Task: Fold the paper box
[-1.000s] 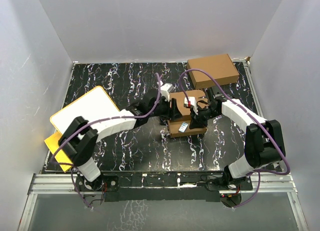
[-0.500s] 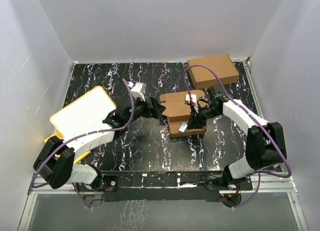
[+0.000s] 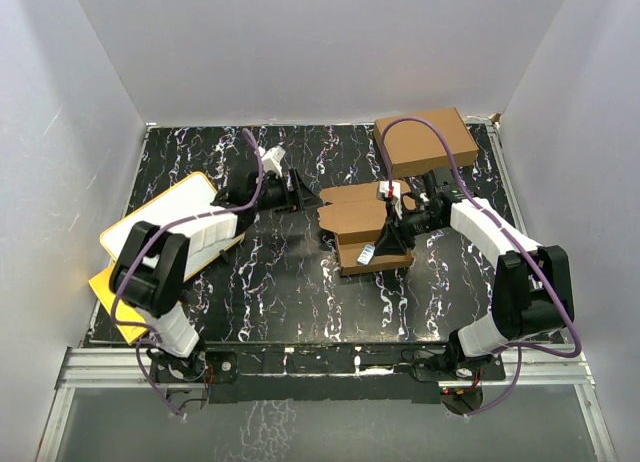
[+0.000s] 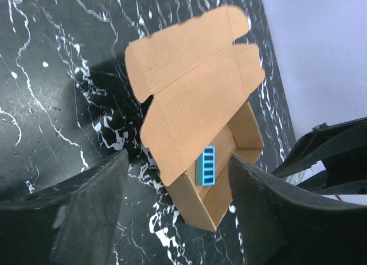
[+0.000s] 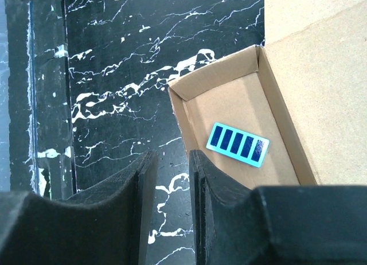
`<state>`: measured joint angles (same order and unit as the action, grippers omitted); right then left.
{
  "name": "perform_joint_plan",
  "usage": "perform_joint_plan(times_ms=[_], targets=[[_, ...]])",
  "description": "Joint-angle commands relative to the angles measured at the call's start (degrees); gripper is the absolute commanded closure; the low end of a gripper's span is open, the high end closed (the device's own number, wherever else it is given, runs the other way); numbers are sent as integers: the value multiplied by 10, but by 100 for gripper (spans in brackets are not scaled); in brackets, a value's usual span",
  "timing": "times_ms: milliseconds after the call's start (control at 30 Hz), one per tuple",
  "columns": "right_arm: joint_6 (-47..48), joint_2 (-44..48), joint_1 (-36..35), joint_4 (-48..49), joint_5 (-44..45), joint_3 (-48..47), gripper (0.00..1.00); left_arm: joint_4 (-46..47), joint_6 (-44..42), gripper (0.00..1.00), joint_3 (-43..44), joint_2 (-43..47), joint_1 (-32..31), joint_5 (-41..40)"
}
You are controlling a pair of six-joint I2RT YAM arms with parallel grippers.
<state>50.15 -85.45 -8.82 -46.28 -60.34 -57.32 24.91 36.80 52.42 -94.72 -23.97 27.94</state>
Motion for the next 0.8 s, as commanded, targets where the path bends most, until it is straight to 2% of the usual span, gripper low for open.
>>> perform_joint_plan(times_ms=[0, 167, 367, 467, 667, 767], targets=[[0, 20, 5, 26, -38, -25, 66, -82, -13, 38, 87, -63, 13, 102], [-2, 19, 7, 27, -37, -25, 66, -104, -20, 48, 152, -145, 14, 151], [-1, 18, 8, 27, -36, -25, 65, -90, -5, 50, 170, -179, 13, 179], [-1, 16, 8, 27, -36, -24, 65, -78, 4, 55, 175, -191, 12, 190], [-1, 16, 8, 27, -34, -24, 65, -78, 9, 68, 195, -219, 7, 207], [-1, 15, 9, 27, -35, -25, 65, -82, 8, 83, 199, -225, 6, 210]])
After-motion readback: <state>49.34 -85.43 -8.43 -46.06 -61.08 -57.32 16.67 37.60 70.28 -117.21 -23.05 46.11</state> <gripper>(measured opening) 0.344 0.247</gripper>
